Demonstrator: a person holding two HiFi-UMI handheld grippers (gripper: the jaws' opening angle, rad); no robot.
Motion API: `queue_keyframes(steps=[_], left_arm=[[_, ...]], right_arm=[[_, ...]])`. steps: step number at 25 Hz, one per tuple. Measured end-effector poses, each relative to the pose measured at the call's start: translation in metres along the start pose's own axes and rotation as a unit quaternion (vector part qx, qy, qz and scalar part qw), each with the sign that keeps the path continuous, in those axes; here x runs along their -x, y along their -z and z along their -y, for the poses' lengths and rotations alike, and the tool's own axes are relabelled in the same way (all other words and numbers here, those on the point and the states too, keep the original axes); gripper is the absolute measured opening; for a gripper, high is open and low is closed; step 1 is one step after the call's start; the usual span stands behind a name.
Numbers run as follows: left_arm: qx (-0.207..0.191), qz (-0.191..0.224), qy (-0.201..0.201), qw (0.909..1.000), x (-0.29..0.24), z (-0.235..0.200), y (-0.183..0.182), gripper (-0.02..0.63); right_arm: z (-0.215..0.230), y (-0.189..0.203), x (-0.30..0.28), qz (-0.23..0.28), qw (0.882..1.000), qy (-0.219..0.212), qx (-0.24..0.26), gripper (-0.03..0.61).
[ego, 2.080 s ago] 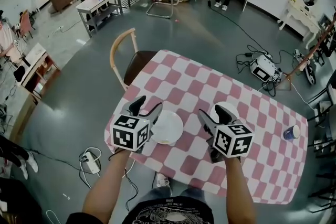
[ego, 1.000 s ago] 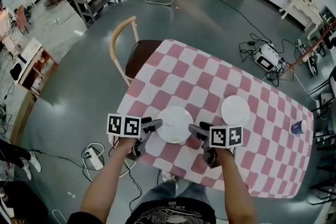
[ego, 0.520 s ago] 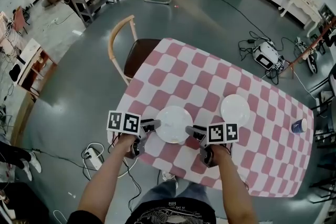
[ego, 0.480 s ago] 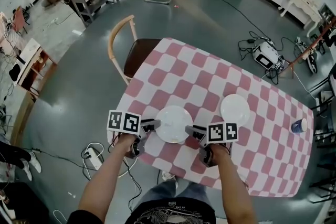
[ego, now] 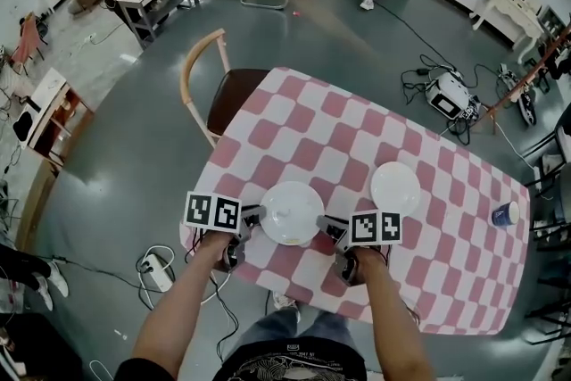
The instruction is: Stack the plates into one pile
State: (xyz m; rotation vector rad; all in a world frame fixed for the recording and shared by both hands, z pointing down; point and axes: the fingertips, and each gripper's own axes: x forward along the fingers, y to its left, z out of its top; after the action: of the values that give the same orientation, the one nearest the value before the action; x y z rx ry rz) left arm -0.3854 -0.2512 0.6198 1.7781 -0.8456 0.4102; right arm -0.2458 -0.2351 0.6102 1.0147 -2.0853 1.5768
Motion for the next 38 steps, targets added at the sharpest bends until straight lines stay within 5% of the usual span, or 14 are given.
queue_keyframes(steps=[17, 38], left_arm=[[-0.057, 0.019, 0.044, 0.9972, -0.026, 0.082, -0.032, 0.041], [-0.123, -0.029, 0.071, 0.9894, -0.147, 0.203, -0.057, 0.040]], right_arm=[[0.014, -0.040, 0.080, 0.099, 0.995, 0.028, 0.004, 0.035], [0.130, -0.086, 0.186, 0.172, 0.981, 0.066, -0.059, 0.040]])
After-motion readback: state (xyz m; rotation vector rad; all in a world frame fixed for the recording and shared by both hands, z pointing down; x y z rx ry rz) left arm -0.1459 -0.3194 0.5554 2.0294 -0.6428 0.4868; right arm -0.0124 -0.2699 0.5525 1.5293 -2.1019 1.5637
